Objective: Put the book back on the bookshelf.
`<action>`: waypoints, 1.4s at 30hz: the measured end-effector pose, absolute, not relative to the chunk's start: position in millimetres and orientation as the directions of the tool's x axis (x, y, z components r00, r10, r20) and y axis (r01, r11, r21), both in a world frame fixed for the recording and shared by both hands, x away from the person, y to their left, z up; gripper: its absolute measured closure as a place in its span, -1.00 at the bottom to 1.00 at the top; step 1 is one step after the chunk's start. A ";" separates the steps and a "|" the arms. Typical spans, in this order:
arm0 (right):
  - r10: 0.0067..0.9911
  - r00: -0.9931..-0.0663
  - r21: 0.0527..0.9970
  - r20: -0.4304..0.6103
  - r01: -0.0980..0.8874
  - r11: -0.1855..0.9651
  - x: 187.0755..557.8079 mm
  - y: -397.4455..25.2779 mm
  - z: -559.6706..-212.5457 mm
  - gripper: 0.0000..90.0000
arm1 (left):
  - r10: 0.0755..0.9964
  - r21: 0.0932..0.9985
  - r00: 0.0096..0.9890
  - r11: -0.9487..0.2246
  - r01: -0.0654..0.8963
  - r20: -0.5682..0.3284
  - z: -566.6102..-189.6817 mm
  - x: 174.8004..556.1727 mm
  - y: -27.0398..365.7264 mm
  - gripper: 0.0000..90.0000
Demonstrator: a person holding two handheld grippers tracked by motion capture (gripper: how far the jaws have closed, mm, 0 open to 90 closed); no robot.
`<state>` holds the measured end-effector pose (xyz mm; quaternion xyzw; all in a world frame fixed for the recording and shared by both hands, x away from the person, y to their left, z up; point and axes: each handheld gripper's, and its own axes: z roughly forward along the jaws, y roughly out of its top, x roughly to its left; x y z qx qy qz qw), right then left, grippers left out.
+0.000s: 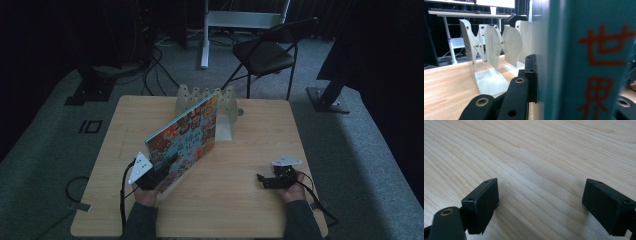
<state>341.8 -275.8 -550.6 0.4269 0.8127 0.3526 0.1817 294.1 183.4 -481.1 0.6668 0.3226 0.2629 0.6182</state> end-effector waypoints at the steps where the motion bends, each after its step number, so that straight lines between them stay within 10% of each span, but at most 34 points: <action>1: 0.822 -0.569 0.728 0.006 0.566 0.387 341.8 -275.8 -550.6 -0.70 | 0.757 0.994 0.651 -0.027 0.105 -0.048 -481.0 294.2 184.4 0.80; 42: 0.822 -0.569 0.728 0.005 0.566 0.387 341.9 -275.9 -550.6 -0.70 | 0.827 0.995 0.560 -0.011 0.098 -0.046 -478.3 291.6 196.6 0.80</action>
